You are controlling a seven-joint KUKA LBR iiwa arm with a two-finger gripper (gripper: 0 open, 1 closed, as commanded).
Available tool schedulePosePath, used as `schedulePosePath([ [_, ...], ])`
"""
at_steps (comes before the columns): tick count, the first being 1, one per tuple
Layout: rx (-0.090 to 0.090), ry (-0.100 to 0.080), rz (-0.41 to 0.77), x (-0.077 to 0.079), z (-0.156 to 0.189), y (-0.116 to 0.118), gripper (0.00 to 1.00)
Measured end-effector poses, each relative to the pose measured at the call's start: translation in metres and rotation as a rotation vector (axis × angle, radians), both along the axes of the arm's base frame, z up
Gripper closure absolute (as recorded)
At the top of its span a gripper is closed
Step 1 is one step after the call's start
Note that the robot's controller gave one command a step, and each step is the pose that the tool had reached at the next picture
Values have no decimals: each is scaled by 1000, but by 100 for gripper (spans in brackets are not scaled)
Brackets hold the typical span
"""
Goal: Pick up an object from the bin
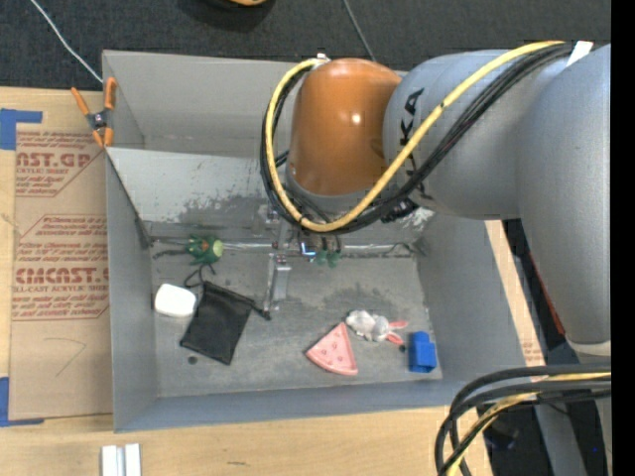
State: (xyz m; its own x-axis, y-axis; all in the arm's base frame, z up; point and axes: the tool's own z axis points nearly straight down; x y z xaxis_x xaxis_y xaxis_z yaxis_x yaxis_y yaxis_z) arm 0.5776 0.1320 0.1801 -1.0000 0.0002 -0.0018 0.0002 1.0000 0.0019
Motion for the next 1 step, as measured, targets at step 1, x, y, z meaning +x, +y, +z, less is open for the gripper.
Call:
schedulePosePath([
  [1, 0, 4, 138, -69, -93, 34, 0],
])
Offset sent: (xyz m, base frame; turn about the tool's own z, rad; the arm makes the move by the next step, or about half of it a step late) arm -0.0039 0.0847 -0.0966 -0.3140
